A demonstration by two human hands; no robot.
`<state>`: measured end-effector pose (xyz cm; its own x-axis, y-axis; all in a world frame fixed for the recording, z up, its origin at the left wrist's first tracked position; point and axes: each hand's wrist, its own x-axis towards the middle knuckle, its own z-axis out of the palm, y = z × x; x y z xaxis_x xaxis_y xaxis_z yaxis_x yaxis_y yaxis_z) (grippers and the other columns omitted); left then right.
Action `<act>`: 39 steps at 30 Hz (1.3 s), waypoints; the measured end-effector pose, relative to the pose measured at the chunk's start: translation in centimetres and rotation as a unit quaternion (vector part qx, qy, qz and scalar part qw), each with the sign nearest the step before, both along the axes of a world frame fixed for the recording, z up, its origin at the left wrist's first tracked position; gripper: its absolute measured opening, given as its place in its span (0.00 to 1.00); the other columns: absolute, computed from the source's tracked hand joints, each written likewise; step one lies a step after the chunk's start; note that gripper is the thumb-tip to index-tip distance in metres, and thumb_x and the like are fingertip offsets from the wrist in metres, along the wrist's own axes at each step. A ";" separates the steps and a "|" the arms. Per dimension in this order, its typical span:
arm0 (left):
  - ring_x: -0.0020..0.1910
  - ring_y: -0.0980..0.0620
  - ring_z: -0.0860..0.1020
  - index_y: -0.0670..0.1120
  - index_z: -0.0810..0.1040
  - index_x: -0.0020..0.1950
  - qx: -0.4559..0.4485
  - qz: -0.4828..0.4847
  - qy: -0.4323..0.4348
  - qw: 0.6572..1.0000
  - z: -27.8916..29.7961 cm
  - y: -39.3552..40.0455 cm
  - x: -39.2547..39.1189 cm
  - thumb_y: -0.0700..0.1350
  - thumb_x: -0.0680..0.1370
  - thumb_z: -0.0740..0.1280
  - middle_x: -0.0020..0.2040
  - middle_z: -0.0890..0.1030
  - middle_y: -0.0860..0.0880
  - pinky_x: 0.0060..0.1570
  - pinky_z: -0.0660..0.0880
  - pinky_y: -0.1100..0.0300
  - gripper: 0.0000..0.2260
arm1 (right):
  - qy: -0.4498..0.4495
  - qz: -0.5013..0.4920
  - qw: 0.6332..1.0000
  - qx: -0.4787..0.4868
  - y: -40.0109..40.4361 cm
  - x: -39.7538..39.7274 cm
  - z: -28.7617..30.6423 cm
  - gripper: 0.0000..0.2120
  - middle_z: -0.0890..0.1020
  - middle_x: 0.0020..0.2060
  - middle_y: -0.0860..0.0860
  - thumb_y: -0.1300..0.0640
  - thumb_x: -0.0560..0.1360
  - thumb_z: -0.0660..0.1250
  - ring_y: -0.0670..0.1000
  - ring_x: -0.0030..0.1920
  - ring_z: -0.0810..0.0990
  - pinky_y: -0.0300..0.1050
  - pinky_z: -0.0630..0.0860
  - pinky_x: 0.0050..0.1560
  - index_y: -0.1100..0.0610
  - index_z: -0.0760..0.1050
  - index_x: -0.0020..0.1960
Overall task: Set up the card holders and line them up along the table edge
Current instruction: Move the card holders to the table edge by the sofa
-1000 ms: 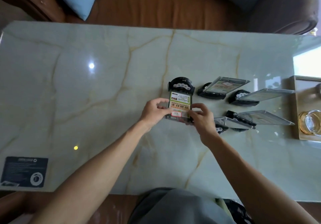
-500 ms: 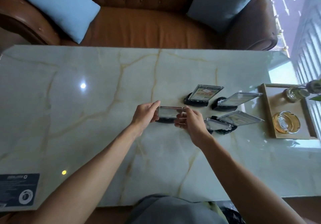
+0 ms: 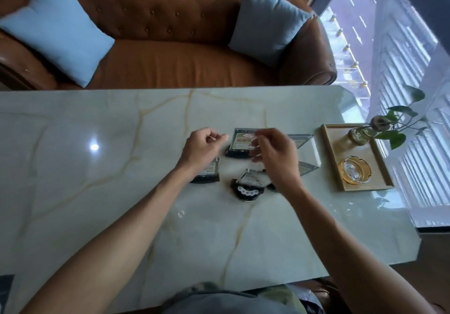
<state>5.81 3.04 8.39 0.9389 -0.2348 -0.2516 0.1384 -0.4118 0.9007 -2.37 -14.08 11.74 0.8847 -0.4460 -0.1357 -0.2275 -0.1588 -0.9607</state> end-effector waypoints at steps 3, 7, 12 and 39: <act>0.34 0.54 0.81 0.50 0.81 0.43 0.007 -0.072 0.012 0.997 1.6 -4.5 -1.5 0.54 0.76 0.71 0.37 0.82 0.52 0.42 0.78 0.56 0.08 | -0.027 -0.015 0.995 -0.100 -5.5 0.6 1.1 0.10 0.85 0.40 0.51 0.62 0.78 0.62 0.51 0.36 0.85 0.51 0.83 0.38 0.55 0.80 0.53; 0.36 0.52 0.83 0.50 0.82 0.48 0.015 -0.133 0.040 0.990 2.4 -10.1 -3.9 0.52 0.77 0.70 0.40 0.86 0.46 0.45 0.81 0.51 0.07 | -0.004 0.025 0.950 -0.310 -12.6 1.8 -0.2 0.11 0.85 0.46 0.49 0.60 0.76 0.65 0.49 0.45 0.82 0.44 0.76 0.47 0.52 0.81 0.55; 0.42 0.51 0.85 0.48 0.77 0.66 0.045 -0.158 0.086 0.983 1.6 -17.4 -7.7 0.50 0.77 0.71 0.46 0.84 0.49 0.42 0.81 0.57 0.18 | 0.096 0.195 0.868 -0.447 -19.4 3.7 -4.1 0.16 0.80 0.63 0.48 0.55 0.77 0.67 0.53 0.64 0.76 0.51 0.69 0.62 0.49 0.77 0.65; 0.46 0.48 0.83 0.48 0.84 0.53 0.345 -0.224 -0.212 0.886 -2.3 -23.8 -6.1 0.43 0.81 0.66 0.47 0.85 0.49 0.52 0.79 0.51 0.07 | 0.123 0.313 0.814 -0.475 -30.5 4.4 -6.1 0.08 0.83 0.41 0.51 0.57 0.80 0.59 0.52 0.32 0.78 0.42 0.70 0.26 0.51 0.77 0.50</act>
<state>-0.33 -20.77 6.07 0.8344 -0.5363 -0.1275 -0.4699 -0.8129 0.3442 1.99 -44.57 5.63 0.9771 0.0741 -0.1994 0.0166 -0.9611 -0.2757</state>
